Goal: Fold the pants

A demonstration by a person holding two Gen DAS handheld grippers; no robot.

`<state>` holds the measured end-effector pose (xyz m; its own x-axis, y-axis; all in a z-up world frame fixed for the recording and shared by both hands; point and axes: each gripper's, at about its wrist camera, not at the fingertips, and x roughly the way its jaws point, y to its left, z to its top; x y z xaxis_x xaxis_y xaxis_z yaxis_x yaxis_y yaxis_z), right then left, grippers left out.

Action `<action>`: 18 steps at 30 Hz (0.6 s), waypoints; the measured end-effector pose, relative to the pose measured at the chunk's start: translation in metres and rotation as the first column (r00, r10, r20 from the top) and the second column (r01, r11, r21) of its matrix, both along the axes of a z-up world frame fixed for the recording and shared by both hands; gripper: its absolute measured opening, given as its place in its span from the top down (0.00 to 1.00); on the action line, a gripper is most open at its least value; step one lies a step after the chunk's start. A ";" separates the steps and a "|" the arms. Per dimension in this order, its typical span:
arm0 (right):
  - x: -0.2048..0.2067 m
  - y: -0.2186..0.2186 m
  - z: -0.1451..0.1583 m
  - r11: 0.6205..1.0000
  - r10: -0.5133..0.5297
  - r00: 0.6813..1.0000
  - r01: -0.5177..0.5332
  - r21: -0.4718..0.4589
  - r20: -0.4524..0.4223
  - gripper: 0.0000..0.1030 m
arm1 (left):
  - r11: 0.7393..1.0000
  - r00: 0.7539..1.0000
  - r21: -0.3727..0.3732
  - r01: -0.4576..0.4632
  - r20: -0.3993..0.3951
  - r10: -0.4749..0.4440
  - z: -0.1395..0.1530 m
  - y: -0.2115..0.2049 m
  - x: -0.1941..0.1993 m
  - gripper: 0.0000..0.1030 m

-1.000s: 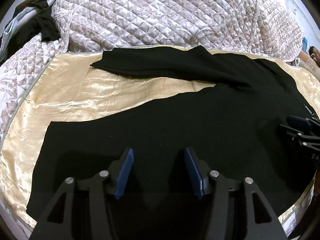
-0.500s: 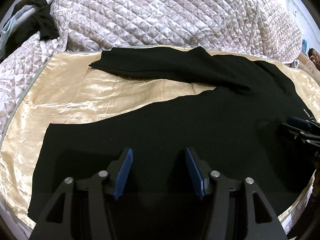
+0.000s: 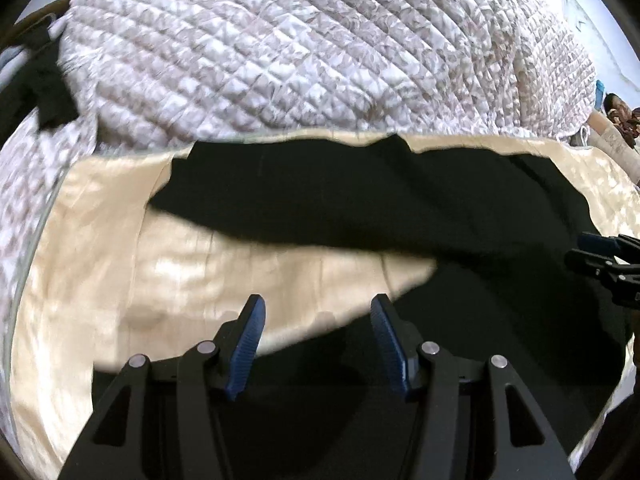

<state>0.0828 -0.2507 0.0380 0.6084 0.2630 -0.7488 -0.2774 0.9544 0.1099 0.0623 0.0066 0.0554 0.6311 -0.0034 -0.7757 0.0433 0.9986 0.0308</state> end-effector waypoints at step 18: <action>0.191 -0.014 -0.004 0.999 -0.033 0.999 0.032 -0.030 -0.042 0.38 | 1.000 0.999 -0.007 -0.030 -0.038 0.029 -0.034 0.008 0.193 0.35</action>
<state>0.2740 -0.2647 0.0340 0.5837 0.2207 -0.7814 -0.2416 0.9660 0.0924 0.2553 0.0150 0.0219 0.6010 0.0084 -0.7992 0.0150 0.9997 0.0218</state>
